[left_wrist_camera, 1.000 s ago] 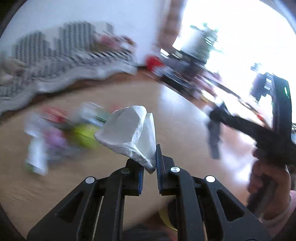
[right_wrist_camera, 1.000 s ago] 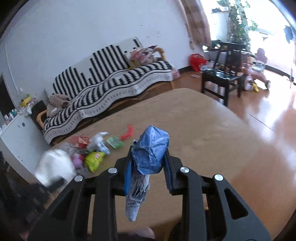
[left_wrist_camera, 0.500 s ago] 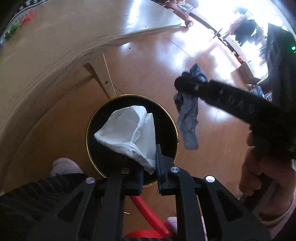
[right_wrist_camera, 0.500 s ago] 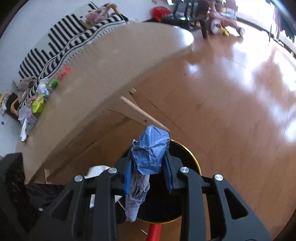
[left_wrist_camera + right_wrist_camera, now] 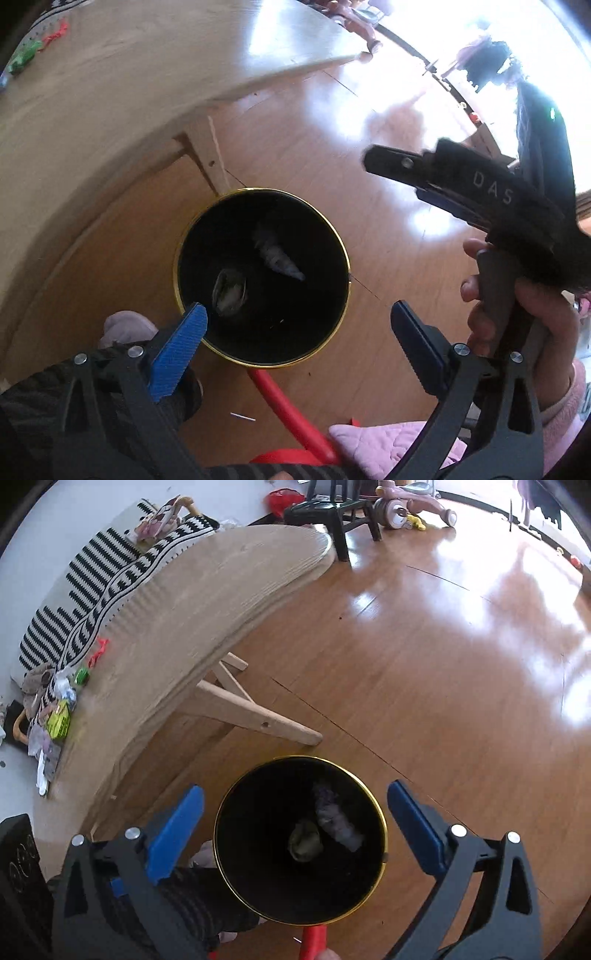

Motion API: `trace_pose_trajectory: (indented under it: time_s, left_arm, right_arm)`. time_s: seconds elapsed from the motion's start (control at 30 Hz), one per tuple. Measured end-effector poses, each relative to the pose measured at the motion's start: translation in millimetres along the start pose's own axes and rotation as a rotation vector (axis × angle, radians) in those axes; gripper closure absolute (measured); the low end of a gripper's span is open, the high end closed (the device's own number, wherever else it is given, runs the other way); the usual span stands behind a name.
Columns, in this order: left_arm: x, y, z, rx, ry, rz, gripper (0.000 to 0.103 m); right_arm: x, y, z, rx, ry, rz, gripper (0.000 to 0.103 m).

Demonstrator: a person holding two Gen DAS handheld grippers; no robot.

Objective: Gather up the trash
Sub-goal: 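Raise both open tools from the bin back over the table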

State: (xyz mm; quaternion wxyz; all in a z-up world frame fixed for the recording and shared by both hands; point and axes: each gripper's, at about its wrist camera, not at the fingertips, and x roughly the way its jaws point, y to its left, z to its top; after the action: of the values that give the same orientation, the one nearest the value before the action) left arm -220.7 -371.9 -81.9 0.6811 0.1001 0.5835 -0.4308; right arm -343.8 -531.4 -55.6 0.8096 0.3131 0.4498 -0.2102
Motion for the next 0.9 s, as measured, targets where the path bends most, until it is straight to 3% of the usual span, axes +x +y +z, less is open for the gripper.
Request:
trace_pose_trajectory:
  time_s: [0.17,0.33,0.47,0.6,0.73,0.9]
  left_arm:
    - [-63,32,5,-0.069,-0.204,0.081,0.006]
    - [-153,94,-4,-0.22,-0.404,0.161,0.006]
    - [-217,163,-23,-0.357,-0.541,0.332,0.006]
    - [-246,237,-33,-0.467,-0.563,0.545,0.006]
    - [-249,301,-28,-0.539,-0.559,0.536,0.006]
    - [-234,337,0,-0.469,-0.483,0.61,0.006]
  right_arm:
    - [2,14,-3,-0.04,-0.043,0.003,0.007]
    - [7,63,-1,-0.164,-0.108,0.001,0.007]
    - [9,133,13,-0.258,-0.134,0.085,0.007]
    - [10,216,29,-0.327,-0.166,0.177,0.007]
    - [27,303,37,-0.402,-0.148,0.27,0.007]
    - [70,378,42,-0.401,-0.084,0.325,0.007]
